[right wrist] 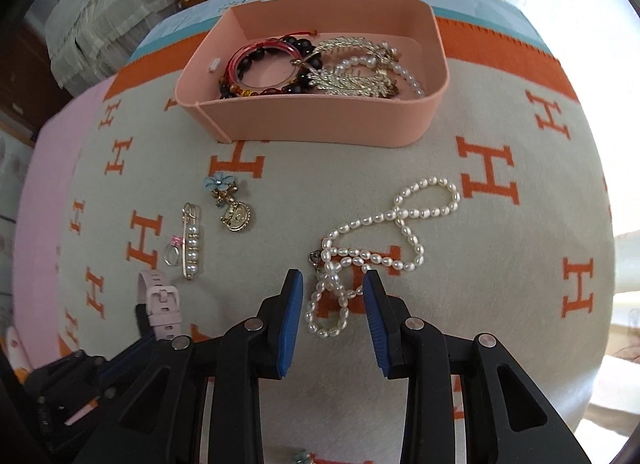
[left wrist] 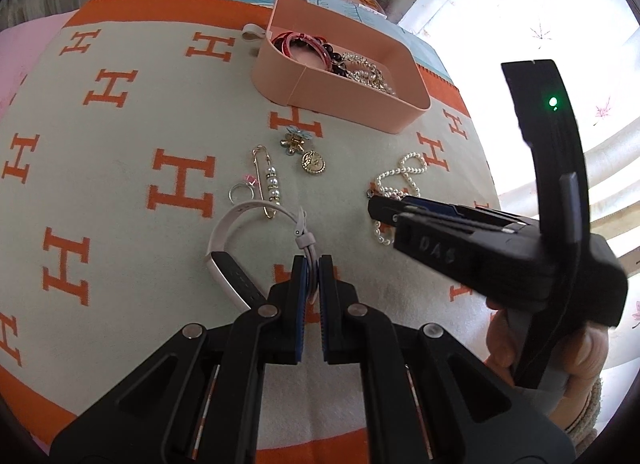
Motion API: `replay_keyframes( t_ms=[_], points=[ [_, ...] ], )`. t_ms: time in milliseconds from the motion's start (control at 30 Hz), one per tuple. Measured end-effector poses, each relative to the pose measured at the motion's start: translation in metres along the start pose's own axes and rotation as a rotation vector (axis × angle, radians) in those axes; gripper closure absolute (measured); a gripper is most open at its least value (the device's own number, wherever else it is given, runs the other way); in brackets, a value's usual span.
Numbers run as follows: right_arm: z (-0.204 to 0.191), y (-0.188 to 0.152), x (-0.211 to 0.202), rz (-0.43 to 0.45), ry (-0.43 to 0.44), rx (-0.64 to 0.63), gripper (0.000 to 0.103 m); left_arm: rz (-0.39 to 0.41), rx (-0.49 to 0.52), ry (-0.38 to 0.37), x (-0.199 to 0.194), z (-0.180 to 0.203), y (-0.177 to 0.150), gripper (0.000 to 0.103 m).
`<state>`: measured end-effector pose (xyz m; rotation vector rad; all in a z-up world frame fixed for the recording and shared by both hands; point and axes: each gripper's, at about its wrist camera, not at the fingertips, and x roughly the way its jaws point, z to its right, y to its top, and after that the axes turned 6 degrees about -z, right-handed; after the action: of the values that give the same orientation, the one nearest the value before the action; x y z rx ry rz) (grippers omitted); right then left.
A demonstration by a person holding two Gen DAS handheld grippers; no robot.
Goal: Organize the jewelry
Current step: 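Lift the smartwatch with the left tool while the right tool approaches the pearl necklace, then carry the smartwatch into the pink tray with the left tool while the right tool lifts the pearl necklace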
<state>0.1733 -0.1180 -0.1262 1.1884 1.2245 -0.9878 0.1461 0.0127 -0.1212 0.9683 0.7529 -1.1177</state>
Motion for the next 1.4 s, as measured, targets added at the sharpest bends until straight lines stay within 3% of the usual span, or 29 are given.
replay_keyframes(
  t_ms=[100, 233, 300, 500, 633, 733, 800, 1000, 1100, 1167, 1267, 1333, 1400],
  points=[
    [-0.018, -0.006, 0.003, 0.021, -0.097, -0.094, 0.074, 0.005, -0.006, -0.004, -0.003, -0.002, 0.0, 0.099],
    [-0.029, -0.015, 0.004, 0.054, -0.187, -0.157, 0.09, 0.006, -0.011, -0.008, -0.005, -0.003, 0.0, 0.099],
    [-0.02, -0.016, 0.0, 0.055, -0.158, -0.143, 0.093, 0.002, -0.014, -0.014, -0.006, -0.003, 0.001, 0.099],
    [0.014, -0.012, -0.03, 0.071, 0.07, -0.026, 0.094, 0.019, 0.009, -0.019, -0.023, 0.004, 0.008, 0.099],
    [0.025, -0.01, -0.073, 0.144, 0.17, 0.0, 0.094, 0.047, 0.052, -0.018, -0.047, 0.017, 0.025, 0.099],
    [0.03, -0.004, -0.12, 0.247, 0.233, 0.009, 0.094, 0.071, 0.087, -0.023, -0.072, 0.03, 0.045, 0.099],
    [0.029, 0.0, -0.15, 0.313, 0.252, 0.015, 0.101, 0.104, 0.11, -0.02, -0.091, 0.041, 0.059, 0.099],
    [0.036, 0.018, -0.236, 0.511, 0.278, 0.024, 0.102, 0.229, 0.173, 0.019, -0.143, 0.072, 0.098, 0.099],
    [0.035, 0.027, -0.248, 0.504, 0.257, 0.006, 0.101, 0.244, 0.176, 0.029, -0.152, 0.077, 0.11, 0.099],
    [0.031, 0.032, -0.24, 0.464, 0.184, -0.012, 0.101, 0.236, 0.178, 0.037, -0.152, 0.079, 0.116, 0.099],
    [0.03, 0.033, -0.211, 0.357, 0.155, -0.041, 0.089, 0.231, 0.176, 0.048, -0.149, 0.078, 0.119, 0.099],
    [0.029, 0.03, -0.18, 0.285, 0.141, -0.049, 0.06, 0.225, 0.168, 0.049, -0.146, 0.075, 0.12, 0.099],
    [0.031, 0.026, -0.154, 0.251, 0.118, -0.048, 0.058, 0.216, 0.161, 0.049, -0.14, 0.071, 0.119, 0.099]
  ],
)
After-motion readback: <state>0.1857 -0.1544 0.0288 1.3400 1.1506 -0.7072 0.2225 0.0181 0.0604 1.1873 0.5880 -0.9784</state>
